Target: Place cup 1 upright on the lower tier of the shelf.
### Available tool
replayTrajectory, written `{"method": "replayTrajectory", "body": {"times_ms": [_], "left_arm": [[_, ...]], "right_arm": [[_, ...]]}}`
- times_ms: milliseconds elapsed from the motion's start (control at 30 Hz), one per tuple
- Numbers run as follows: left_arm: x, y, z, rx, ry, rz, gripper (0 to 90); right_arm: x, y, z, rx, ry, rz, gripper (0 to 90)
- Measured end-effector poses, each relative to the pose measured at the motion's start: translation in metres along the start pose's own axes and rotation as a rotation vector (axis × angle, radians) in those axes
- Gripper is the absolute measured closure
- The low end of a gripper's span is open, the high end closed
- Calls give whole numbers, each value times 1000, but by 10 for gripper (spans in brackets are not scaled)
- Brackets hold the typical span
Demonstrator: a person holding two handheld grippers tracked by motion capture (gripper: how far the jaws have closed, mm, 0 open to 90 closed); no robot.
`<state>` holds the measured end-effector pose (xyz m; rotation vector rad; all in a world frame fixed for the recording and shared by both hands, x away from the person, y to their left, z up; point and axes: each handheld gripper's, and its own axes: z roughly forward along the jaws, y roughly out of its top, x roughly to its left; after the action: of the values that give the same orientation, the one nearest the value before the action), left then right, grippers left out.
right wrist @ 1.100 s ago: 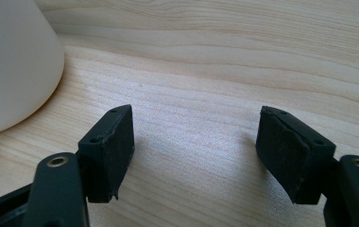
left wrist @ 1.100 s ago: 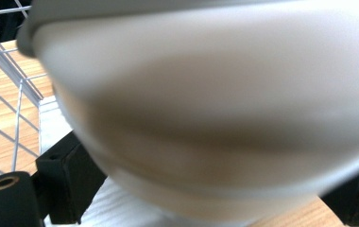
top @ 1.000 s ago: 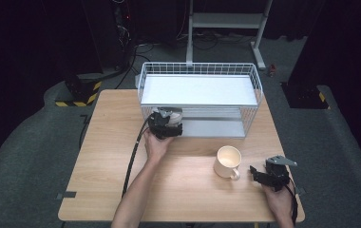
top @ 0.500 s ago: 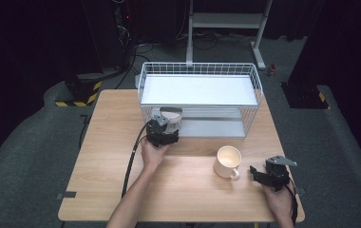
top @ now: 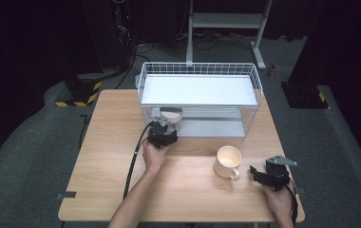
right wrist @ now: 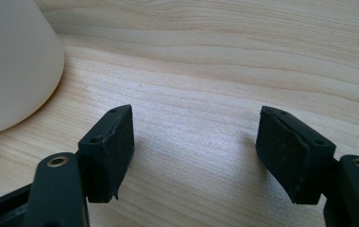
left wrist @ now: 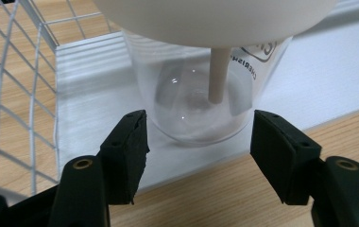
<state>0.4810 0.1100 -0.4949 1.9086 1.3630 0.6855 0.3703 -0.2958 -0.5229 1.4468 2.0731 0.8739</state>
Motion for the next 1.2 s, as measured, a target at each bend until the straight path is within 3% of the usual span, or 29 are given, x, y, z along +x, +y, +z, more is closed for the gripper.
{"method": "replayTrajectory", "body": {"times_ms": [333, 500, 633, 967, 1067, 1200], "left_arm": [[-1, 1, 11, 10, 13, -28, 397], [1, 8, 16, 28, 20, -17, 396], [2, 11, 20, 36, 16, -36, 395], [5, 15, 23, 48, 30, -33, 382], [5, 15, 20, 35, -7, -37, 344], [5, 15, 12, 23, -25, -18, 287]], "right_arm": [[0, 0, 0, 0, 0, 0, 288], [0, 0, 0, 0, 0, 0, 288], [0, 0, 0, 0, 0, 0, 288], [0, 0, 0, 0, 0, 1, 288], [0, 0, 0, 0, 0, -1, 288], [0, 0, 0, 0, 0, 1, 288]]}}
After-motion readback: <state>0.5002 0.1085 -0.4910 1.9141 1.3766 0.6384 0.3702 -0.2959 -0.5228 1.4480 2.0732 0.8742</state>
